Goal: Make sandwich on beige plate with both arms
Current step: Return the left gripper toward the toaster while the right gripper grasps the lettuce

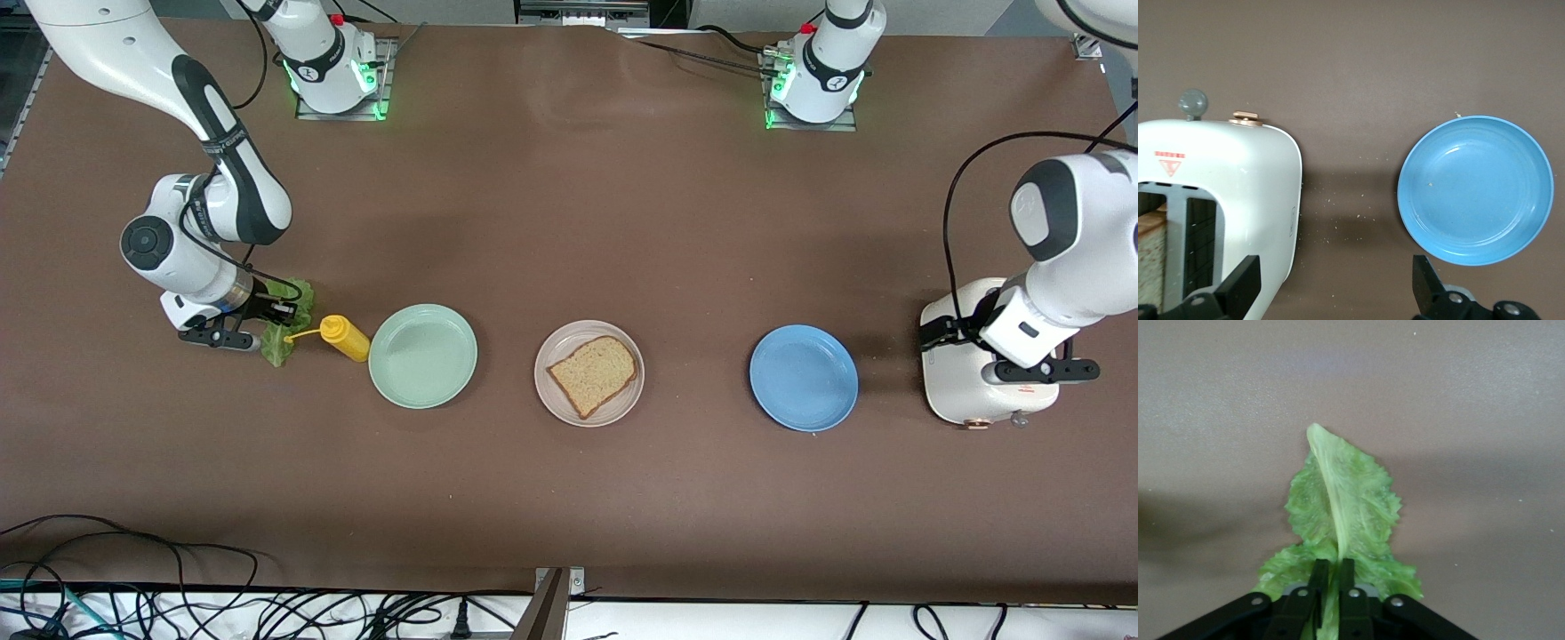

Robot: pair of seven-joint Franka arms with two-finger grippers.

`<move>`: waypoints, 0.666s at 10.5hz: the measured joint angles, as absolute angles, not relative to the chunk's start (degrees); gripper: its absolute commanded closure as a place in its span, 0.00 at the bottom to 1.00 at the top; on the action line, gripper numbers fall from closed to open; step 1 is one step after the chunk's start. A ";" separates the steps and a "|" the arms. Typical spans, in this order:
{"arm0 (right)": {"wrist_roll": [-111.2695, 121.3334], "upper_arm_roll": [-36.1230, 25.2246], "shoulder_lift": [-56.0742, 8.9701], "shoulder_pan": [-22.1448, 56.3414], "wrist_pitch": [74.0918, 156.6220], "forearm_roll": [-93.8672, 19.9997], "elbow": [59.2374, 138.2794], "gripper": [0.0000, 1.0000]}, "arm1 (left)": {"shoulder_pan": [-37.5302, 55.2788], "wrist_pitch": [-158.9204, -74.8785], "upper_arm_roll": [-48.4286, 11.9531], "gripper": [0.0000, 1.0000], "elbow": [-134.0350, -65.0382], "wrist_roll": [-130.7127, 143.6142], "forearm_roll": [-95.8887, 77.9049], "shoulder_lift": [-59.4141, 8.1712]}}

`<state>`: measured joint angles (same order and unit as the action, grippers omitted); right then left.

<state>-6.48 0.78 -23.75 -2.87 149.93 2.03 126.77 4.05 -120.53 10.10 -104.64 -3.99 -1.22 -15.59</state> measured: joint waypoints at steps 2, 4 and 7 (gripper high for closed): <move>-6.27 0.74 -23.76 -2.87 149.93 2.03 126.77 1.00 | 4.32 -119.09 9.99 0.00 -104.69 -3.97 -1.22 -13.07; -5.88 0.74 -23.75 -2.87 149.93 2.18 126.68 1.00 | 4.96 -116.73 9.96 0.00 -104.71 -3.94 -1.22 -10.07; -4.02 0.74 -23.67 -2.84 145.07 2.95 123.38 1.00 | 6.21 -111.87 9.73 0.00 -104.59 -1.45 -1.22 -5.59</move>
<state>-4.02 0.74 -23.67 -2.84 145.07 2.95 123.38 6.21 -111.87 9.73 -104.59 -1.45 -1.22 -5.59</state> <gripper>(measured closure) 0.943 0.000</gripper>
